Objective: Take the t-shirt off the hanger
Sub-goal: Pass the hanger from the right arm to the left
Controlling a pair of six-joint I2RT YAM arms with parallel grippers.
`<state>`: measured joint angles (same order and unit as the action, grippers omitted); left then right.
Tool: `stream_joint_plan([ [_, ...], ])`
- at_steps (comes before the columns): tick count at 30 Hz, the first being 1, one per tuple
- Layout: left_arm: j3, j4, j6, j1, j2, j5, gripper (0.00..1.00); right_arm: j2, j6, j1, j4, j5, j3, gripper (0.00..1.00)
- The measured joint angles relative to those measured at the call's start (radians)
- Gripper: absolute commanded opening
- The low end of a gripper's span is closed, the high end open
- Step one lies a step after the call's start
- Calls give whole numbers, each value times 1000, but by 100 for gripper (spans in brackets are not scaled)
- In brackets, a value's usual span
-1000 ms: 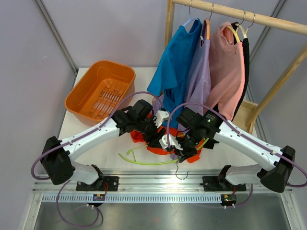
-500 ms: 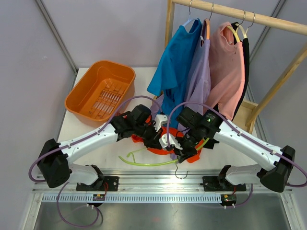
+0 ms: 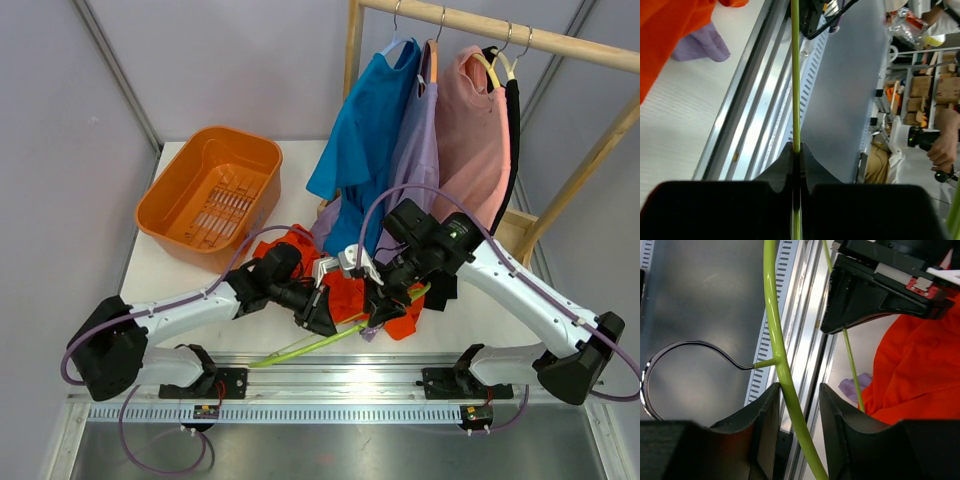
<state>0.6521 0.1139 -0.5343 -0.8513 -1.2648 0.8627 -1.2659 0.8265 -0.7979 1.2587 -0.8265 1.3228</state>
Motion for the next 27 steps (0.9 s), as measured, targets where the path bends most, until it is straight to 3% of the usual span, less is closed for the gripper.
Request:
stream_joint_plan([
  [14,-58,-262,-320,3,34,76,0,34,-188,114,-111,-27,72,58],
  [19,-62,-305,-394,4,59,79,0,35,-246,114,-140,-6,76,68],
  [24,-97,-422,-511,8,79,79,0,37,-316,116,-178,21,107,73],
  [27,-103,-471,-558,9,87,82,0,34,-357,118,-192,33,132,82],
])
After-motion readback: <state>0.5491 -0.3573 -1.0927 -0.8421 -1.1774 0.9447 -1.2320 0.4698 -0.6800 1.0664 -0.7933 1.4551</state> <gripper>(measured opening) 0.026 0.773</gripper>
